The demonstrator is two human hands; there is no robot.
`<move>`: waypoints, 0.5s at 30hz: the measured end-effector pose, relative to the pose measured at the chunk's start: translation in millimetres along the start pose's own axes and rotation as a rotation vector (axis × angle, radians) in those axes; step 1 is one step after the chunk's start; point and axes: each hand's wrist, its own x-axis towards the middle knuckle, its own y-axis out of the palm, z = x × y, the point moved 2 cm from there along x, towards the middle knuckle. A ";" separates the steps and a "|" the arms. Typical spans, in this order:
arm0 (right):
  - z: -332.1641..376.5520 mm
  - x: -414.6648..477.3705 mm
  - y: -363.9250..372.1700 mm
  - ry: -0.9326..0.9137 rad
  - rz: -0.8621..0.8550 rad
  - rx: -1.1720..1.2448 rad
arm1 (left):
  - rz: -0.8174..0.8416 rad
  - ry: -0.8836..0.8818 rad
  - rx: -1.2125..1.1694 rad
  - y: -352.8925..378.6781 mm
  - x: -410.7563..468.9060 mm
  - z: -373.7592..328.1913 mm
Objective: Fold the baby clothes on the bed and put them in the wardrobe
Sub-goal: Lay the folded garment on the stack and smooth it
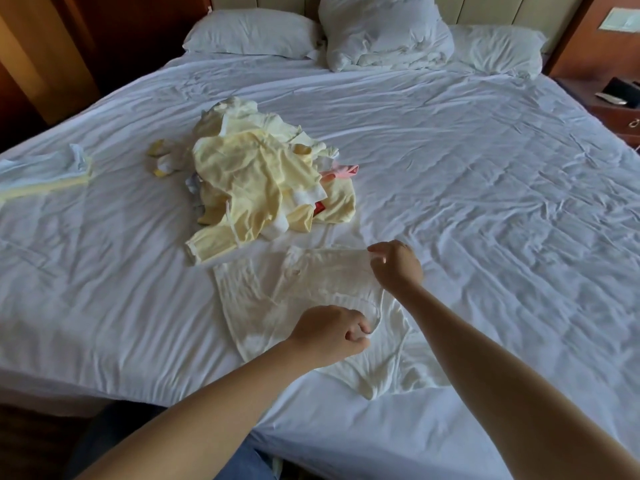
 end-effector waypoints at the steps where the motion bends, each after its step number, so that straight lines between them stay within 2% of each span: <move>1: -3.5 -2.1 1.5 -0.024 0.033 -0.074 | 0.031 0.005 0.017 2.8 -0.4 0.2; 3: -8.8 -7.8 1.8 -0.078 0.050 -0.145 | -0.001 0.035 0.018 4.7 -2.7 0.1; 7: -9.5 -29.6 -5.2 -0.229 -0.057 -0.084 | -0.267 0.065 -0.040 -4.7 -9.8 15.0; 10: -5.7 -53.1 -0.3 -0.343 -0.038 -0.087 | -0.402 0.153 0.124 -10.6 -15.2 35.6; 13: -4.9 -76.2 11.9 -0.320 0.072 -0.174 | -0.427 0.182 0.242 -13.4 -28.8 52.5; 15: -9.2 -90.1 23.1 -0.262 0.160 -0.271 | -0.374 0.120 0.309 -11.2 -39.0 66.4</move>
